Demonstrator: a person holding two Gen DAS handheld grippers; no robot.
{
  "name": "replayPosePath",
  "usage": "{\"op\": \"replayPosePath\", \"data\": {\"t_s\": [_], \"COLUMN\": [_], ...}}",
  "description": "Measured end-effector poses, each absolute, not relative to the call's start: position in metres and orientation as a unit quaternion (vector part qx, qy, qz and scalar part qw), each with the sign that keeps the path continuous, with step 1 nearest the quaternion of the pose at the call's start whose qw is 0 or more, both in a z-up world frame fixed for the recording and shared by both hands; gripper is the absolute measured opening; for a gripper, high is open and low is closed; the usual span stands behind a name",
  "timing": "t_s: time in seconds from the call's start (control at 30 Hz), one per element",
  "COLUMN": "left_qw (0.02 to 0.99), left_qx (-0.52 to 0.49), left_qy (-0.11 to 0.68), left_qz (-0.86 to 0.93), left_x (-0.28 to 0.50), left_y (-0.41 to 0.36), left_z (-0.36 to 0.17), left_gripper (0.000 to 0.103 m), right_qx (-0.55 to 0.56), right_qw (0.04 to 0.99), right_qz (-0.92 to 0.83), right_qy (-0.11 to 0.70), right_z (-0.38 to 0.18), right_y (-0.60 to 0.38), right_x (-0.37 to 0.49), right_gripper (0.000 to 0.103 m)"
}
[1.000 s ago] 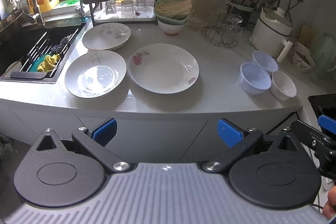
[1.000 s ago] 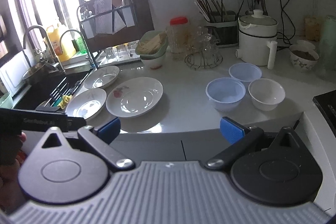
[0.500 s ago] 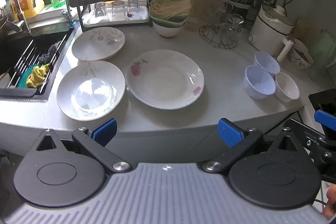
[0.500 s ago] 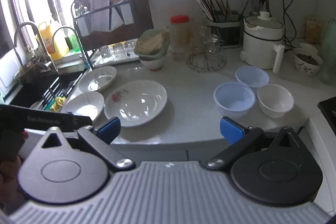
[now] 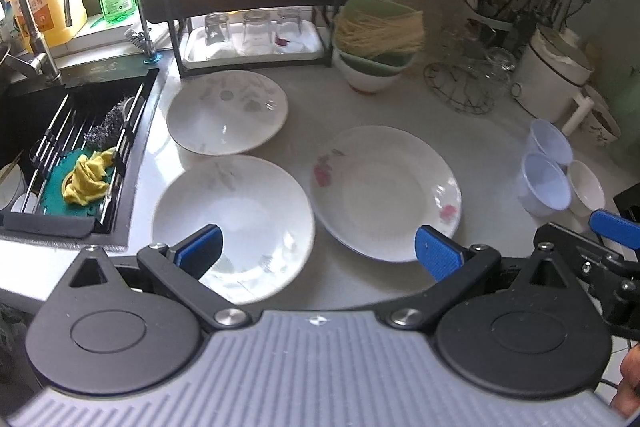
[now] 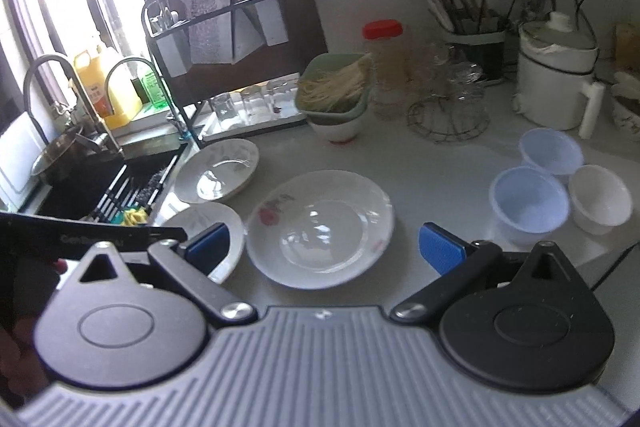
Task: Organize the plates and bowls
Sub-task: 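Move the left gripper toward the rim of the leaf-pattern plate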
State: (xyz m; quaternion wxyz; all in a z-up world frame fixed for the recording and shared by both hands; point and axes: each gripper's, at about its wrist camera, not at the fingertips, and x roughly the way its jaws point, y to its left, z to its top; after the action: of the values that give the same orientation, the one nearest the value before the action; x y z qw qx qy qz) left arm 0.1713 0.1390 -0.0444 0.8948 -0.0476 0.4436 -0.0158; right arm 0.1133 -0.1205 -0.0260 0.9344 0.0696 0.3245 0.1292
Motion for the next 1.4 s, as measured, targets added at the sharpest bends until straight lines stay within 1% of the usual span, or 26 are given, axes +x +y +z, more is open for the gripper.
{"op": "replayPosePath", "data": {"t_s": [0.13, 0.23, 0.47, 0.57, 0.63, 0.7, 0.83, 0.93, 1.1, 1.2, 1.33, 1.4], "left_qw": [0.892, 0.890, 0.894, 0.890, 0.885, 0.880, 0.864, 0.862, 0.855, 0.853, 0.851, 0.848], "left_qx": [-0.049, -0.045, -0.021, -0.023, -0.024, -0.015, -0.015, -0.014, 0.014, 0.030, 0.028, 0.014], "left_qy": [0.448, 0.452, 0.447, 0.454, 0.462, 0.472, 0.497, 0.500, 0.509, 0.508, 0.509, 0.512], "left_qz": [-0.021, -0.026, -0.030, -0.044, -0.052, -0.061, -0.075, -0.085, -0.098, -0.113, -0.126, -0.133], "left_x": [0.193, 0.210, 0.240, 0.251, 0.258, 0.265, 0.276, 0.282, 0.288, 0.291, 0.294, 0.295], "left_y": [0.166, 0.185, 0.220, 0.236, 0.246, 0.255, 0.272, 0.282, 0.291, 0.294, 0.301, 0.305], "left_z": [-0.051, -0.054, -0.056, -0.059, -0.066, -0.077, -0.101, -0.113, -0.133, -0.143, -0.152, -0.157], "left_gripper": [0.103, 0.103, 0.103, 0.103, 0.103, 0.102, 0.102, 0.097, 0.094, 0.094, 0.094, 0.093], "right_qx": [0.071, 0.109, 0.123, 0.142, 0.153, 0.157, 0.166, 0.173, 0.157, 0.155, 0.177, 0.187], "right_qw": [0.930, 0.920, 0.912, 0.904, 0.899, 0.893, 0.885, 0.877, 0.875, 0.869, 0.861, 0.857], "right_qz": [0.135, 0.148, 0.123, 0.116, 0.114, 0.113, 0.099, 0.089, 0.074, 0.068, 0.073, 0.076], "right_qy": [0.333, 0.345, 0.371, 0.386, 0.395, 0.406, 0.423, 0.440, 0.452, 0.465, 0.470, 0.475], "right_z": [-0.030, -0.033, -0.043, -0.051, -0.057, -0.064, -0.079, -0.091, -0.106, -0.118, -0.130, -0.135], "right_y": [-0.096, -0.084, -0.047, -0.036, -0.028, -0.017, 0.000, 0.008, 0.017, 0.022, 0.026, 0.027], "right_x": [0.126, 0.137, 0.162, 0.171, 0.176, 0.182, 0.188, 0.195, 0.196, 0.198, 0.200, 0.200], "right_gripper": [0.103, 0.103, 0.103, 0.098, 0.097, 0.092, 0.090, 0.086, 0.085, 0.078, 0.076, 0.070]}}
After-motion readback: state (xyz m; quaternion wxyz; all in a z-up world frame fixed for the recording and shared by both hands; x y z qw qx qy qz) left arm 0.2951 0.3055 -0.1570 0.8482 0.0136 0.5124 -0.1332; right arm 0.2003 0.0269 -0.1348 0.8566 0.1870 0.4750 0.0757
